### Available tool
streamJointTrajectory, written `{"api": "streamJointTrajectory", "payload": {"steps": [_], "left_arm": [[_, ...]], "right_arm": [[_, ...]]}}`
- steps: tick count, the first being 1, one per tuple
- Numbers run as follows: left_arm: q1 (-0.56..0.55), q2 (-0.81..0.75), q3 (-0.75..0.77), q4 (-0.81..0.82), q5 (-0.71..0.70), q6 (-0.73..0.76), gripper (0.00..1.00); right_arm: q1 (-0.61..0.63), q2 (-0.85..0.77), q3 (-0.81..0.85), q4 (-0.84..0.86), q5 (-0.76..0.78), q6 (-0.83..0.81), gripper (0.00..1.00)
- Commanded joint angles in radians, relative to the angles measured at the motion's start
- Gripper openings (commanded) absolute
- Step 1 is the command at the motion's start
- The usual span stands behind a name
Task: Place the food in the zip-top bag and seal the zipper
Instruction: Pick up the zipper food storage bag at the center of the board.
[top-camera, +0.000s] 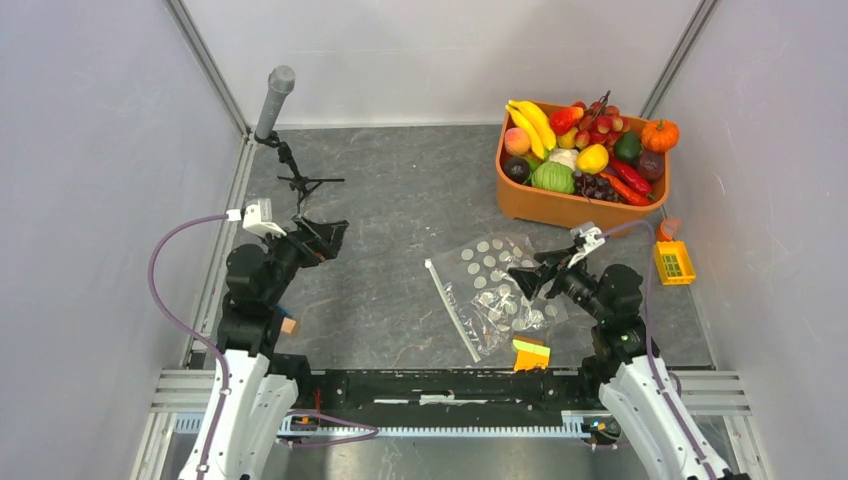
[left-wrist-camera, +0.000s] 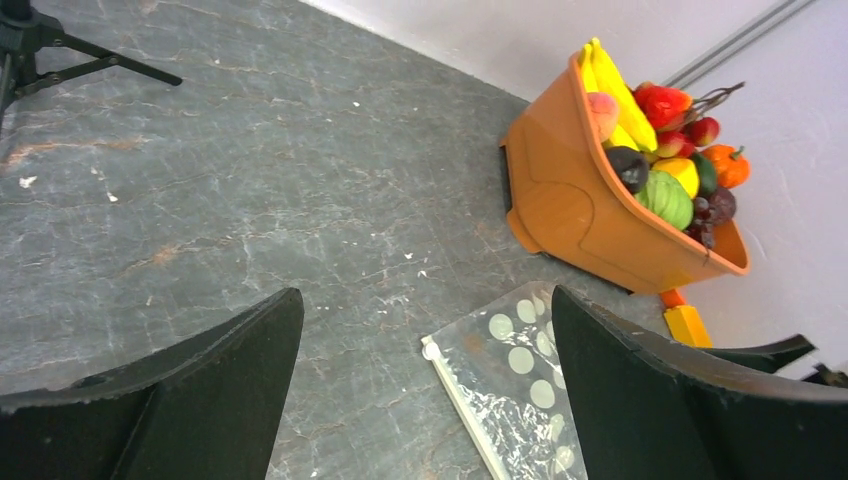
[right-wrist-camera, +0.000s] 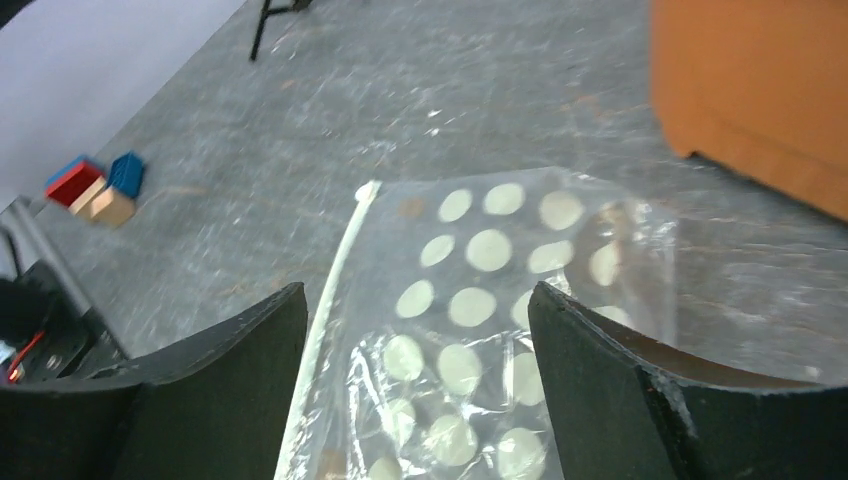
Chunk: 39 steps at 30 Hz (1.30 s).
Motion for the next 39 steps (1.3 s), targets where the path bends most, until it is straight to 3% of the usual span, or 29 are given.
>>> {"api": "streamJointTrajectory", "payload": {"steps": [1, 7, 11, 17, 24, 33, 39], "left_arm": [[0.002, -0.035, -0.023, 0.059, 0.067, -0.064, 1.0], [0.003, -0.031, -0.011, 0.032, 0.12, -0.068, 1.0], [0.004, -0.063, -0.014, 0.014, 0.131, -0.066, 1.0], [0.003, -0.083, -0.009, -0.012, 0.105, -0.057, 1.0], [0.004, -0.106, -0.006, -0.068, 0.073, -0.035, 1.0], [0.003, -0.138, -0.013, -0.102, 0.058, -0.018, 1.0], [0.003, -0.133, -0.006, -0.101, 0.053, -0.026, 1.0]], "right_arm": [[0.086, 0.017, 0.032, -0.013, -0.044, -0.045, 0.84], [0.333, 0.18, 0.123, -0.168, 0.22, -0.123, 0.65], [0.614, 0.328, 0.176, -0.211, 0.576, -0.114, 0.65], [0.897, 0.588, 0.324, -0.209, 0.783, -0.122, 0.67], [0.955, 0.83, 0.418, -0.195, 0.879, -0.137, 0.67], [0.955, 0.946, 0.437, -0.11, 0.836, -0.129, 0.65], [0.955, 1.002, 0.445, -0.109, 0.897, -0.112, 0.65]]}}
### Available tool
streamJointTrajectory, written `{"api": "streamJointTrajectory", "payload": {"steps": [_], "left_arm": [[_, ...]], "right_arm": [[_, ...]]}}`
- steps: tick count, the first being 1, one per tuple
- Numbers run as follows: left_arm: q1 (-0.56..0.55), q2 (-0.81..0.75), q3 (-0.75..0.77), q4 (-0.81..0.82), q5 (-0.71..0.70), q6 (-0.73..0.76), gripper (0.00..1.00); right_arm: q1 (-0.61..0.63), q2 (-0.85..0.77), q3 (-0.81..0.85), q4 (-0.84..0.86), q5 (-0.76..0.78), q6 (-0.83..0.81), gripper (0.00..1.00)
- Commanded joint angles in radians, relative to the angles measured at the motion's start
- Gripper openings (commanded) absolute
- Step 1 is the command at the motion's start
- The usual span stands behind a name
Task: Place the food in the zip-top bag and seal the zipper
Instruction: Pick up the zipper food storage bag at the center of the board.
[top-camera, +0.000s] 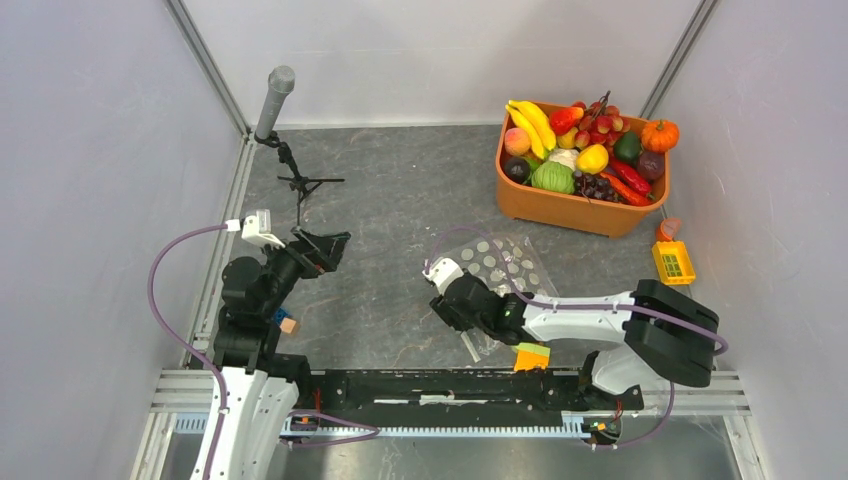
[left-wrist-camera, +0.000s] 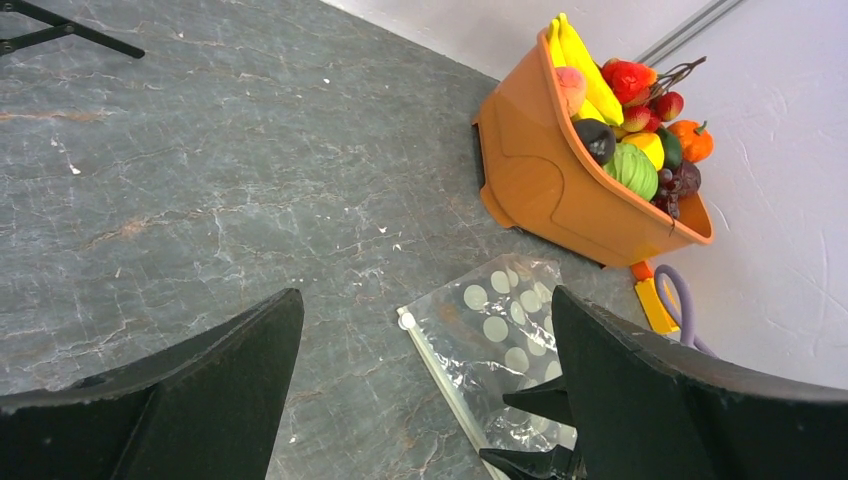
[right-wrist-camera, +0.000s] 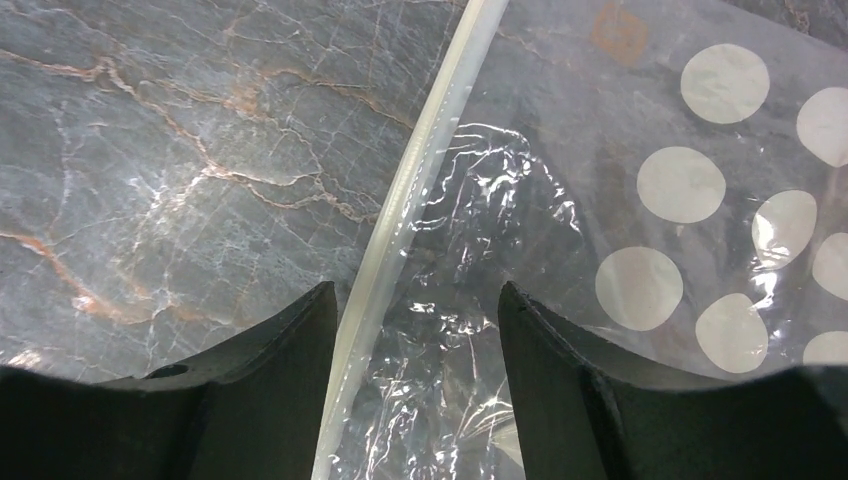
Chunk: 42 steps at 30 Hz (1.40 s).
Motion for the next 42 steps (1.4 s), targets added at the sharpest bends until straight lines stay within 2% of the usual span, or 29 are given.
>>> {"api": "streamJointTrajectory", "payload": {"steps": [1, 6, 9, 16, 18, 23, 27, 36, 37, 39, 42], "left_arm": [[0.004, -0.007, 0.014, -0.012, -0.012, 0.004, 1.0], [0.003, -0.023, 0.011, -0.026, -0.022, 0.004, 1.0], [0.003, -0.027, 0.022, -0.044, -0.026, 0.006, 1.0], [0.004, -0.038, 0.05, -0.115, -0.057, 0.012, 1.0], [0.003, -0.048, 0.036, -0.118, -0.061, 0.007, 1.0], [0.003, -0.056, 0.011, -0.101, -0.065, -0.01, 1.0], [0.003, -0.05, 0.023, -0.108, -0.063, -0.007, 1.0], [0.003, -0.041, -0.004, -0.083, -0.051, -0.017, 1.0], [0.003, -0.034, -0.003, -0.08, -0.045, -0.017, 1.0], [0.004, -0.026, -0.002, -0.08, -0.037, -0.02, 1.0], [0.002, -0.023, -0.005, -0.076, -0.033, -0.023, 1.0]], "right_arm": [[0.004, 0.038, 0.053, 0.033, 0.062, 0.016, 0.65], [0.003, 0.081, 0.057, 0.038, 0.043, 0.02, 0.61], [0.003, 0.11, 0.064, 0.05, 0.034, 0.019, 0.55], [0.003, 0.151, 0.099, 0.041, 0.05, 0.015, 0.33], [0.003, 0.137, 0.086, 0.054, 0.049, 0.019, 0.21], [0.004, 0.067, 0.028, 0.113, 0.073, 0.026, 0.14], [0.002, 0.005, -0.006, 0.159, 0.083, 0.031, 0.0], [0.002, -0.099, -0.079, 0.249, 0.076, 0.052, 0.0], [0.004, -0.09, -0.075, 0.24, 0.056, 0.046, 0.06], [0.003, -0.049, -0.036, 0.173, 0.05, 0.036, 0.43], [0.002, 0.033, 0.034, 0.061, 0.102, 0.054, 0.63]]}}
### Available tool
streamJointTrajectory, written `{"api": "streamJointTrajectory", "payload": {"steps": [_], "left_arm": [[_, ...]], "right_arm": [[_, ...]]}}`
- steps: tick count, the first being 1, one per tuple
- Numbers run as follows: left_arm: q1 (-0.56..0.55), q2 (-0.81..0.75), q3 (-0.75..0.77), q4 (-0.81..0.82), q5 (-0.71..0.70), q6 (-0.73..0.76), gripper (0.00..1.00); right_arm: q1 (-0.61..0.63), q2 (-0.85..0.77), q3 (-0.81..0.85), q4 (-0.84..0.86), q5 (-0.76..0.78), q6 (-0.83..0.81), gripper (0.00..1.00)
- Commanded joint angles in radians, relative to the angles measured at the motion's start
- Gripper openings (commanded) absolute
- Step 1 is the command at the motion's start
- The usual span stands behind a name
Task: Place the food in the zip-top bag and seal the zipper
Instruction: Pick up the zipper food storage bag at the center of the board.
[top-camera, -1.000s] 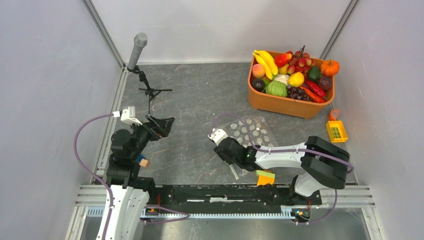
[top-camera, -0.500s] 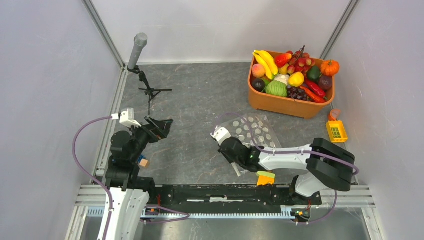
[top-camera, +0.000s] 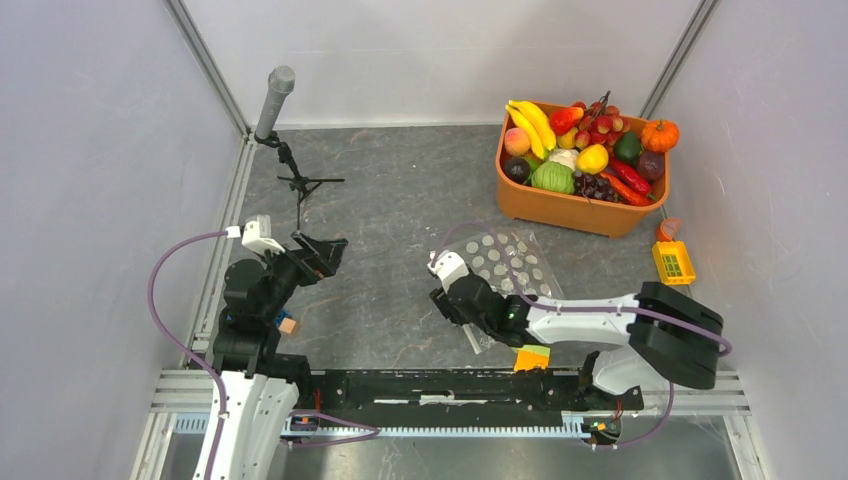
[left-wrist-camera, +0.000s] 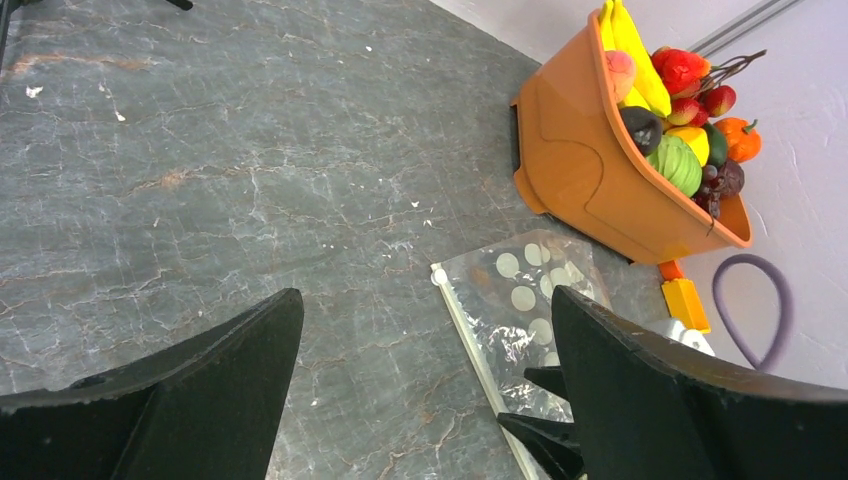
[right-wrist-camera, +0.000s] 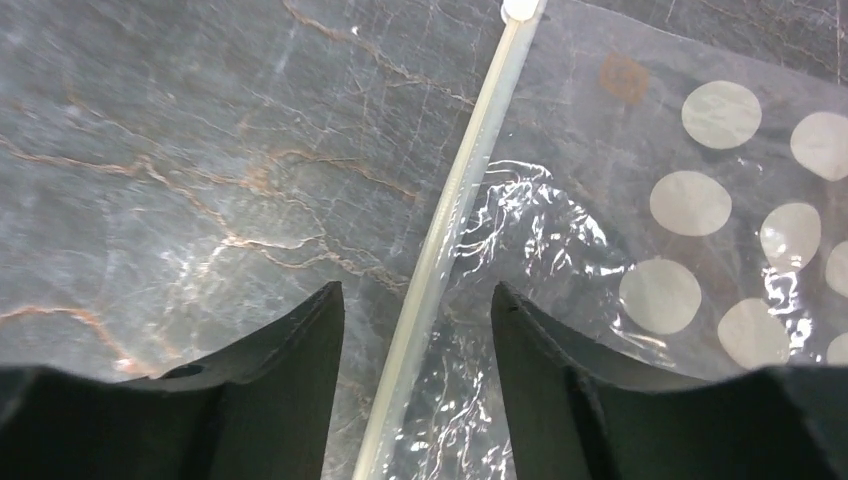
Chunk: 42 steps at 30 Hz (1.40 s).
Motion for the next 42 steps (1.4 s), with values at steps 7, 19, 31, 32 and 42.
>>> {"api": "streamJointTrajectory", "payload": {"steps": [7, 19, 31, 32, 42], "left_arm": [[0.003, 0.003, -0.004, 0.03, 0.016, -0.016, 1.0], [0.004, 0.02, -0.005, 0.043, 0.025, -0.021, 1.0], [0.004, 0.015, 0.002, 0.036, 0.023, -0.019, 1.0], [0.004, 0.017, 0.001, 0.036, 0.025, -0.019, 1.0], [0.003, 0.02, -0.028, 0.067, 0.046, -0.029, 1.0]], "right_arm": [[-0.005, 0.106, 0.089, -0.084, 0.067, 0.037, 0.67], [-0.1, 0.125, 0.004, -0.012, -0.165, -0.01, 0.57], [-0.1, 0.088, -0.02, 0.027, -0.134, 0.004, 0.18], [-0.1, 0.084, -0.025, 0.033, -0.134, 0.004, 0.15], [-0.103, -0.046, -0.098, 0.166, -0.166, 0.049, 0.0]]}}
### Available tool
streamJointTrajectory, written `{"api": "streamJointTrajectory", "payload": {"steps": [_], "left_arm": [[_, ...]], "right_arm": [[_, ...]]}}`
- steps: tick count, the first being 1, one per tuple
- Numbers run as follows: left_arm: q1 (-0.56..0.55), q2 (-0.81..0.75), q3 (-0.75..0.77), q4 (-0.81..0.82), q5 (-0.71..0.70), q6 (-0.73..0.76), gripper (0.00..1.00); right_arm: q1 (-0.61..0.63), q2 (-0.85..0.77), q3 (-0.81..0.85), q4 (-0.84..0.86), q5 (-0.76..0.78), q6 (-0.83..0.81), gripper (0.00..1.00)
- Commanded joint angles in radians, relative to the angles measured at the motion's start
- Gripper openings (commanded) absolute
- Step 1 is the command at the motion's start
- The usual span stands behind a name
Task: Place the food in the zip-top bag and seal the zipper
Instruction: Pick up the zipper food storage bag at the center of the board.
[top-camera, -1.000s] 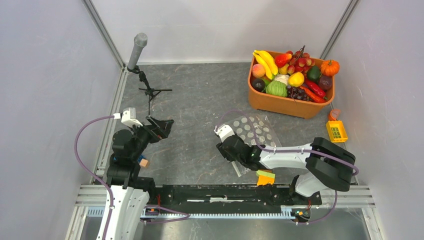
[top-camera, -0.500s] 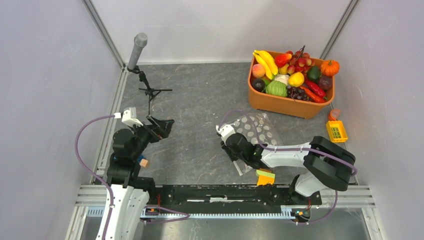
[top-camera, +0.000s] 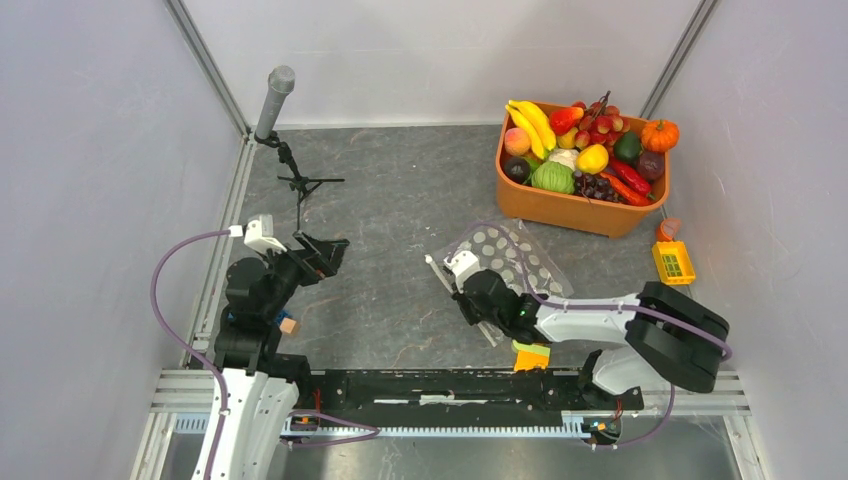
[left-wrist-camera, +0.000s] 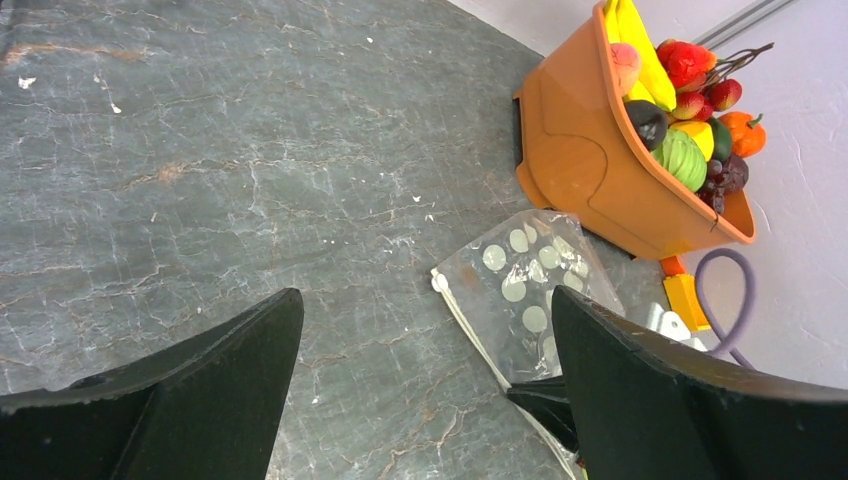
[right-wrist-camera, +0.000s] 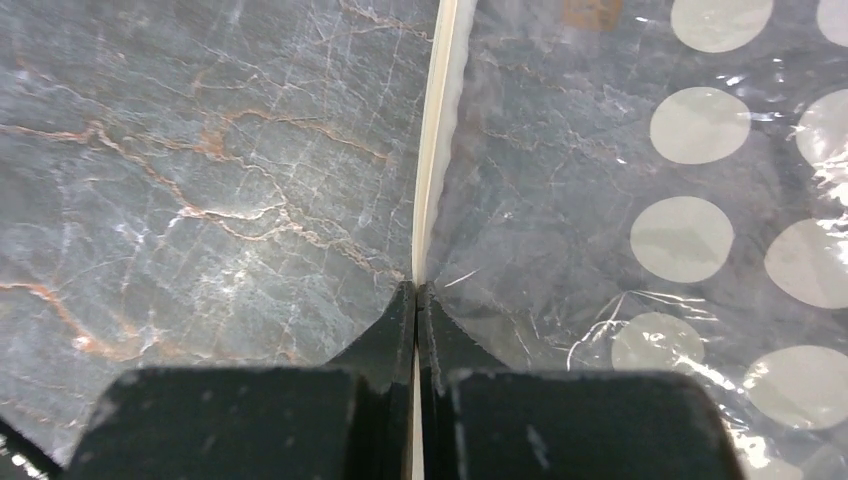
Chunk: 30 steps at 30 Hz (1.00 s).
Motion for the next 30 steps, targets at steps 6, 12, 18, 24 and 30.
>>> {"api": "streamJointTrajectory", "payload": {"steps": [6, 12, 18, 24, 30], "left_arm": [[0.001, 0.065, -0.069, 0.237, 0.255, -0.073, 1.0], [-0.121, 0.157, -0.063, 0.303, 0.278, -0.053, 0.98], [-0.302, 0.226, -0.11, 0.406, 0.116, -0.05, 0.85], [-0.389, 0.365, -0.105, 0.481, 0.094, -0.055, 0.76], [-0.438, 0.464, -0.108, 0.579, 0.052, -0.09, 0.7]], "right_arm": [[0.0, -0.196, -0.099, 0.275, -0.121, 0.087, 0.0], [0.0, -0.236, -0.135, 0.364, -0.124, 0.122, 0.0], [-0.001, -0.27, -0.171, 0.455, -0.124, 0.161, 0.0], [0.0, -0.257, -0.175, 0.494, -0.131, 0.182, 0.0], [0.001, -0.25, -0.175, 0.507, -0.143, 0.187, 0.0]]}}
